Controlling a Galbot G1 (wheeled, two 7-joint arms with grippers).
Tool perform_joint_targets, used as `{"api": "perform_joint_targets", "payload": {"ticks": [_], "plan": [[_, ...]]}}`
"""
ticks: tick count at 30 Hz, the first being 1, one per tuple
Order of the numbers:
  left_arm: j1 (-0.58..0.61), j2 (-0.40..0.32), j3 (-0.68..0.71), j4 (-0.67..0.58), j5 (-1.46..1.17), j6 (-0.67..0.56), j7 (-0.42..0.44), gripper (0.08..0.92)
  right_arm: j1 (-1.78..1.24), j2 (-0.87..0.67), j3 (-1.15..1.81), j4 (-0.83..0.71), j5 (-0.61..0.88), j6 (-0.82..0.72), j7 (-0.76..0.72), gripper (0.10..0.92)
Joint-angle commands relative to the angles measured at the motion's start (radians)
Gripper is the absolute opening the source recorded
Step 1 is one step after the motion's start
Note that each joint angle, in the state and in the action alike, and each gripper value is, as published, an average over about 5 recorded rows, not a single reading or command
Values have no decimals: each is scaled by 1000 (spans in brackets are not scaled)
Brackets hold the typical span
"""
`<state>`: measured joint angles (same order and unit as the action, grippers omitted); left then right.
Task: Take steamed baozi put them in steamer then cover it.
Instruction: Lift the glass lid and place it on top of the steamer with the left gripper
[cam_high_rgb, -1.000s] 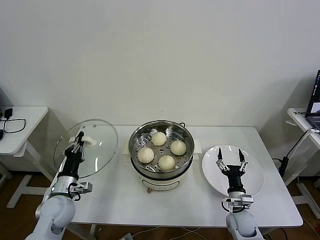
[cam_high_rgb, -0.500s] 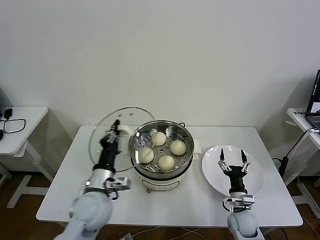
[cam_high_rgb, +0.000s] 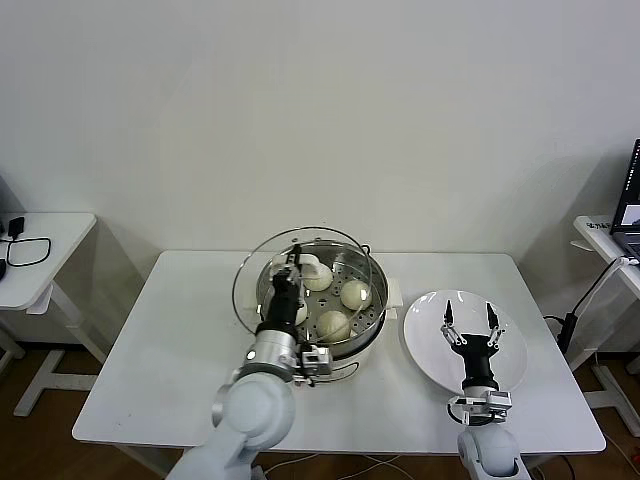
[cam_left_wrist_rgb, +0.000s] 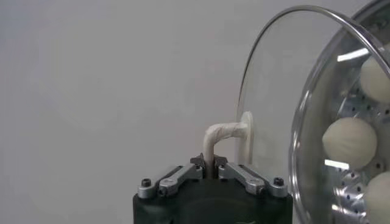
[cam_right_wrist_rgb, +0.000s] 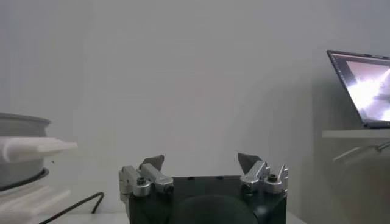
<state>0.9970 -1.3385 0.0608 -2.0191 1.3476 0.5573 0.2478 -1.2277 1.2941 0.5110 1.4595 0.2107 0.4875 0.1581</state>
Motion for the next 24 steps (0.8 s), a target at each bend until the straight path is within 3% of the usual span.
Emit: {"api": "perform_joint_targets", "payload": {"ticks": [1,8,24], "plan": [[-68,-92,95,102,168,56,97,193,1,1,2,-5,-9,-18,1,823],[-76,-142,102,159,222,46,102,193,3,1,1,-5,-14,-29,1,823],[-83,-167,91,223,244,28,84,193,13,6,0,-21,-20,-25,-2,823]]}}
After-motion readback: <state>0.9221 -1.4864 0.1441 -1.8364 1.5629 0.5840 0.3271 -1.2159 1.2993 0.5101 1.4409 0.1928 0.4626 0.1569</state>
